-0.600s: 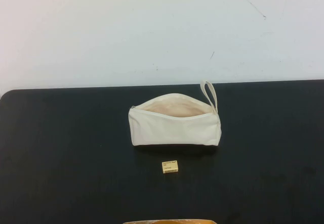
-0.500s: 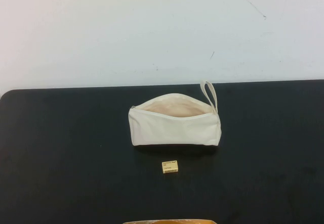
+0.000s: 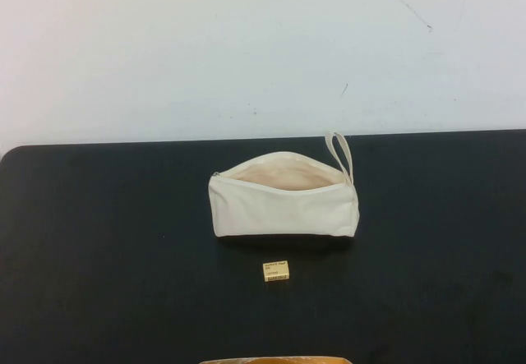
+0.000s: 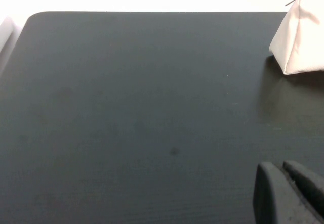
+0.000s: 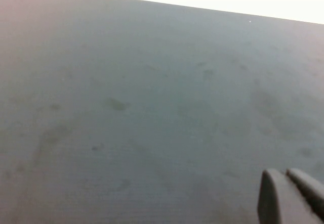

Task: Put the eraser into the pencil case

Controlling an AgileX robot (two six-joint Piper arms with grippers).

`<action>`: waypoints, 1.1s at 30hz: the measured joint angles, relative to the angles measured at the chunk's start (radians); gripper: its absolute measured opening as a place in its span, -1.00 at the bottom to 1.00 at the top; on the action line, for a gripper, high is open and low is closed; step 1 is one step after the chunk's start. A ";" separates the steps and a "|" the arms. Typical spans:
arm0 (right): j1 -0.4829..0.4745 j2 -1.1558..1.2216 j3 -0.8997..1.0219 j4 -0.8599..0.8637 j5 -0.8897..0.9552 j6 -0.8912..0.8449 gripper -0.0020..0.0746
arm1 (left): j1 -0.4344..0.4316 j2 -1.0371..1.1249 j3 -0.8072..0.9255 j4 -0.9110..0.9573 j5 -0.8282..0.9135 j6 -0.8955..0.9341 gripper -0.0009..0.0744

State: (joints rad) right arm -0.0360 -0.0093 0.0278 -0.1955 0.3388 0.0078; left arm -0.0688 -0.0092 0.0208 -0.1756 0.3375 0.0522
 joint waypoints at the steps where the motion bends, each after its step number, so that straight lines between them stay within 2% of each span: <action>1: 0.000 0.000 0.000 0.000 0.000 0.000 -0.95 | 0.000 0.000 0.000 0.002 0.000 0.000 -0.98; 33: 0.000 0.000 0.000 0.000 0.000 0.000 -0.95 | 0.000 0.000 0.000 0.018 0.000 0.000 -0.98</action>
State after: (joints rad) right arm -0.0360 -0.0093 0.0278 -0.1955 0.3388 0.0078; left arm -0.0688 -0.0092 0.0208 -0.1575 0.3375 0.0522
